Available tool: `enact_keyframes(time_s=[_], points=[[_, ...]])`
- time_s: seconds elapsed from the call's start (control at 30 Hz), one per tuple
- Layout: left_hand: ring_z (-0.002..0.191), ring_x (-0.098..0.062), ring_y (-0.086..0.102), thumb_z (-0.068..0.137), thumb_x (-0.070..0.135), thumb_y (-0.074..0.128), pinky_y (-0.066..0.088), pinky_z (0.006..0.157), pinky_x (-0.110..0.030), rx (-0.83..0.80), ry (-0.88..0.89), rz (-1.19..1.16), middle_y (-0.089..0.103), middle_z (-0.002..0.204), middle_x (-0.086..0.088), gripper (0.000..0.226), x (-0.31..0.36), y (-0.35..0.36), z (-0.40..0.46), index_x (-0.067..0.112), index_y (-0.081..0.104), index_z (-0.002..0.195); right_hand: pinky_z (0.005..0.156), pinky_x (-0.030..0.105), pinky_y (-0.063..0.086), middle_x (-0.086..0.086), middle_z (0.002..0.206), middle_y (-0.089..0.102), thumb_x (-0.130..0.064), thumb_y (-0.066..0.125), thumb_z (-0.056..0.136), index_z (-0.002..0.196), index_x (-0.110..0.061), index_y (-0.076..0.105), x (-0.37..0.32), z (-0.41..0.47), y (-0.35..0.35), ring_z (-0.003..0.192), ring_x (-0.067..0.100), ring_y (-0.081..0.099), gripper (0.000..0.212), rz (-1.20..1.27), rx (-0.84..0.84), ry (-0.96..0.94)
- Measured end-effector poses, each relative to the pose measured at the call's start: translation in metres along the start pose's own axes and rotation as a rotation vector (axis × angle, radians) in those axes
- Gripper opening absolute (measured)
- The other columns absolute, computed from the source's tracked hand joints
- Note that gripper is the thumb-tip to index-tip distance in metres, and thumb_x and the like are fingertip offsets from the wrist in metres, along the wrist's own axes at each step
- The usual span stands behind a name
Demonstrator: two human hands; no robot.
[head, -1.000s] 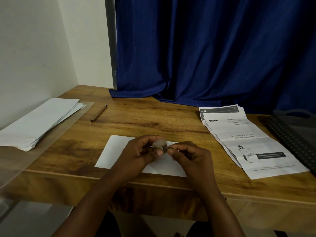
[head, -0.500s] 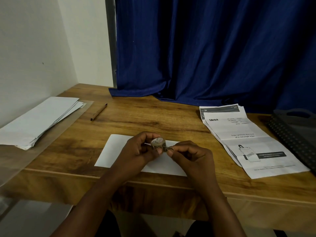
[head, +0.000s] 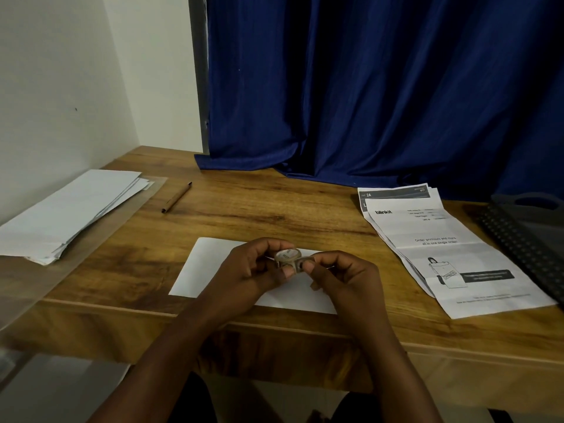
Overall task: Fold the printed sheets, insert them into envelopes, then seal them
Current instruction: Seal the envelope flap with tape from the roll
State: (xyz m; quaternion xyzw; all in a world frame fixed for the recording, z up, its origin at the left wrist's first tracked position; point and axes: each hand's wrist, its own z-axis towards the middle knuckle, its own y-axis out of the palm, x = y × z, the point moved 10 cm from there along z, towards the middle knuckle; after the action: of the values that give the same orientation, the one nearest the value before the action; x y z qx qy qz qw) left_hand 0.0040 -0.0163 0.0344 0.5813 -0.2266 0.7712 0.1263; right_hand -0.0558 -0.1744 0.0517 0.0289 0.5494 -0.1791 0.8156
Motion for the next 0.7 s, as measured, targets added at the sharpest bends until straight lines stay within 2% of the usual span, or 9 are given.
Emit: enact_keyframes(time_s=[0.3,0.4,0.53,0.63,0.7], points=[[0.109,-0.018,0.070,0.092,0.010,0.071,0.057,0.097,-0.042,-0.039,0.000,-0.031,0.073,0.119,0.001,0.036,-0.0022,0.0031,0.0007,0.019,0.068,0.126,0.059,0.016,0.051,-0.007,0.074,0.075,-0.012,0.077,0.085,0.082,-0.026,0.075,0.0045,0.0010,0.0010,0.059,0.005,0.067,0.015,0.003,-0.012,0.022],[0.108,-0.018,0.071,0.091,0.011,0.071,0.057,0.096,-0.040,-0.043,0.002,-0.046,0.074,0.118,0.000,0.036,-0.0027,0.0030,0.0006,0.019,0.068,0.126,0.059,0.019,0.053,-0.004,0.076,0.075,-0.015,0.078,0.083,0.081,-0.027,0.075,0.0053,0.0002,-0.0006,0.059,0.008,0.067,0.013,0.013,0.005,0.019],[0.105,-0.019,0.072,0.090,0.011,0.071,0.059,0.092,-0.035,-0.035,0.022,-0.061,0.074,0.117,-0.001,0.035,-0.0021,0.0026,0.0010,0.020,0.069,0.124,0.058,0.017,0.051,-0.004,0.074,0.074,-0.013,0.077,0.084,0.079,-0.028,0.074,0.0061,0.0009,0.0002,0.058,0.009,0.067,0.016,0.026,-0.003,0.024],[0.104,-0.019,0.072,0.091,0.007,0.070,0.058,0.090,-0.033,-0.027,0.014,-0.075,0.075,0.116,-0.001,0.034,-0.0051,0.0015,0.0027,0.019,0.069,0.124,0.058,0.018,0.051,-0.005,0.075,0.074,-0.024,0.076,0.080,0.080,-0.026,0.074,0.0013,-0.0003,-0.0007,0.059,0.009,0.067,0.004,0.034,-0.001,0.004],[0.103,-0.019,0.072,0.092,0.006,0.069,0.057,0.087,-0.030,-0.034,0.002,-0.086,0.075,0.115,-0.001,0.034,-0.0072,0.0019,0.0040,0.020,0.069,0.123,0.060,0.020,0.053,-0.005,0.079,0.075,-0.031,0.074,0.077,0.082,-0.025,0.074,-0.0032,-0.0019,-0.0010,0.060,0.011,0.068,0.007,0.031,-0.001,-0.020]])
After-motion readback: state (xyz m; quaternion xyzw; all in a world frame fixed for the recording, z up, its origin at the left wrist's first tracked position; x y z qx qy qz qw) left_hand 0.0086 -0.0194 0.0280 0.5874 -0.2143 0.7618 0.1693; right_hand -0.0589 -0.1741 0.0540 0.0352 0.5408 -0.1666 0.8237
